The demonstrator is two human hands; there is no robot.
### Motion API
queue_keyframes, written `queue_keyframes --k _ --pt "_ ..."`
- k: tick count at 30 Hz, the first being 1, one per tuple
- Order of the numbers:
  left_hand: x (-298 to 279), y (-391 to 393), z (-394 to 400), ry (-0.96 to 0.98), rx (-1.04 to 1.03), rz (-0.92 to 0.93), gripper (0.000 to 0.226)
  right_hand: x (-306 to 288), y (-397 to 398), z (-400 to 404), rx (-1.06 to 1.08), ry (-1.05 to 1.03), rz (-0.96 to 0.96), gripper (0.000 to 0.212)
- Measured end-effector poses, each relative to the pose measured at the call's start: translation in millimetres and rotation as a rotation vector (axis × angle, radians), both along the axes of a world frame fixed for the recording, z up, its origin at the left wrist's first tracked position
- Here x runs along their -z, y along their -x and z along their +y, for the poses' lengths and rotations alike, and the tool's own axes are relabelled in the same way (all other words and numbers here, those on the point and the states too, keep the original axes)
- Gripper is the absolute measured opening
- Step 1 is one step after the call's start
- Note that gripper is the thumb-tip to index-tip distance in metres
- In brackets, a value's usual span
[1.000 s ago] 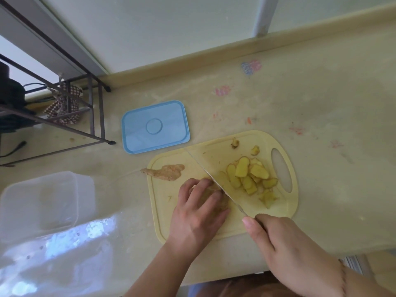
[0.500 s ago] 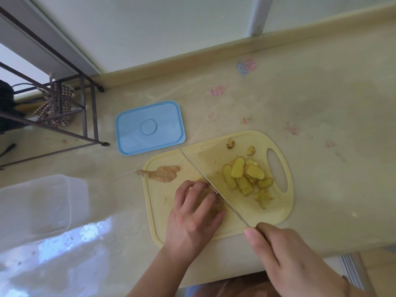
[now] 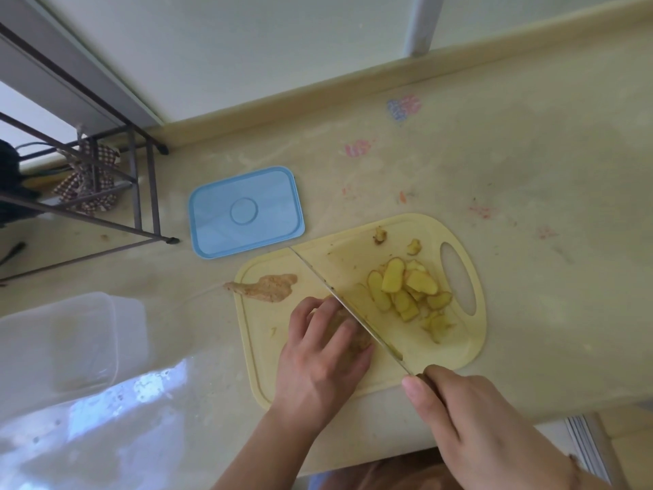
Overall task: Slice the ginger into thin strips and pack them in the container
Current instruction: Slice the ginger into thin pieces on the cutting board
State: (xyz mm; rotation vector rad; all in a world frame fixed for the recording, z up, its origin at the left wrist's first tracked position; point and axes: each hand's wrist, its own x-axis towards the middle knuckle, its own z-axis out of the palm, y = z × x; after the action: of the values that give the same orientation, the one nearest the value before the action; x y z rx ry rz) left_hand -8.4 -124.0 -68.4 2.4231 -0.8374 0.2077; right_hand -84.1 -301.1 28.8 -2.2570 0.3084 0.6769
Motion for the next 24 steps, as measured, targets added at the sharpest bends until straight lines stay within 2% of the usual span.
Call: queue_keyframes --k 6,11,19,24 --pt "0.8 0.7 0.6 -0.01 -0.003 0.004 0.021 -4.7 -5.0 -0.1 -0.01 -0.035 0.017 0.055" --pt "1.7 -0.2 1.0 -0.009 -0.005 0.005 0.02 3.1 -3.5 -3.2 0.025 -0.039 -0.028 0.065" --pt "2.0 -3.6 3.3 -0.003 0.017 0.003 0.023 3.6 -10.6 -0.4 0.034 -0.051 -0.014 0.055" --pt "1.3 -3.6 2.9 -0.005 0.025 -0.009 0.021 4.2 -4.0 -3.1 0.048 -0.05 -0.002 0.058"
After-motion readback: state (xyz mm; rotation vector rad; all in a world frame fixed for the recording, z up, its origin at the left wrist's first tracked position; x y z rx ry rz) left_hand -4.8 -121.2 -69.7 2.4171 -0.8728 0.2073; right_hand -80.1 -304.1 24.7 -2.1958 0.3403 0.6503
